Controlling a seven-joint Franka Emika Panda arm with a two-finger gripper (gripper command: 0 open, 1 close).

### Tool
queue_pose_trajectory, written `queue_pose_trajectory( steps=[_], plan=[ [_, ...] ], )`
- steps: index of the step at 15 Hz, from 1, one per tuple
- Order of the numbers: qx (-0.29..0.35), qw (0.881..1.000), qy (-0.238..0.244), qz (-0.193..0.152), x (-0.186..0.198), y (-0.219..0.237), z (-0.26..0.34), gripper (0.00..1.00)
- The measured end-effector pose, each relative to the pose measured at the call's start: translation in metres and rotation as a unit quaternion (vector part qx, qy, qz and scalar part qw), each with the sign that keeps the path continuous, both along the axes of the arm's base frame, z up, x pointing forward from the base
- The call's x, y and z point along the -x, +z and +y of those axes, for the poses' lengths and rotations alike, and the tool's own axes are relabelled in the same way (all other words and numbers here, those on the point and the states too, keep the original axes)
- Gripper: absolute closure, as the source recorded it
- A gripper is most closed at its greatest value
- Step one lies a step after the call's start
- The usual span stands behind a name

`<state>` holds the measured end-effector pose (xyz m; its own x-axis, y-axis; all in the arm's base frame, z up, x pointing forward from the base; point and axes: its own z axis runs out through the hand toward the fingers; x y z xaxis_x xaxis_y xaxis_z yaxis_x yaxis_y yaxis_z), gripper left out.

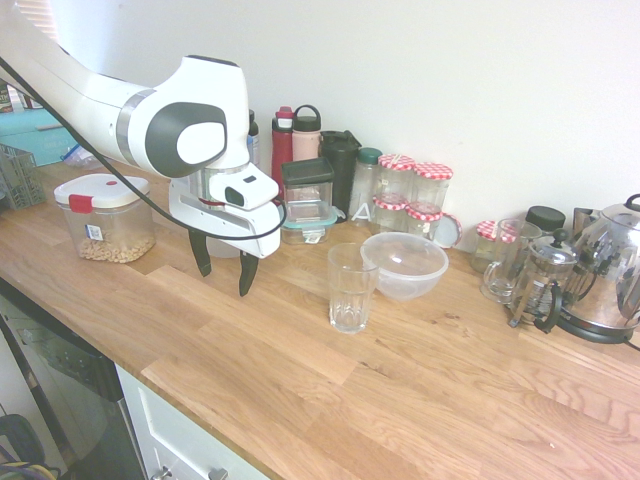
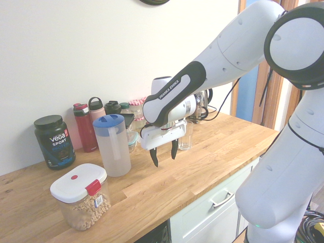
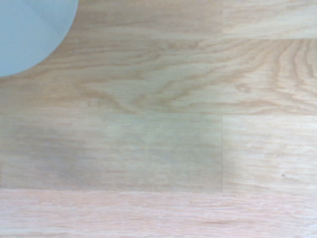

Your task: Pour me some water

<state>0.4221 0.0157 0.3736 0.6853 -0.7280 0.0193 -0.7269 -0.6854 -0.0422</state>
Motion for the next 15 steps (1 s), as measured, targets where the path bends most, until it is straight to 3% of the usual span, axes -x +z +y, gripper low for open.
queue_pose_trajectory(
  steps=[4, 6, 11, 15],
  plan=[
    [0.003, 1.000, -0.016, -0.002, 0.002, 0.005, -0.001, 0.00],
    [0.004, 0.999, -0.032, -0.006, 0.015, 0.033, 0.003, 0.00],
    [0.031, 0.995, -0.060, -0.075, 0.076, 0.128, 0.063, 0.00],
    [0.039, 0.989, -0.065, -0.124, 0.091, 0.155, 0.123, 0.00]
  ],
)
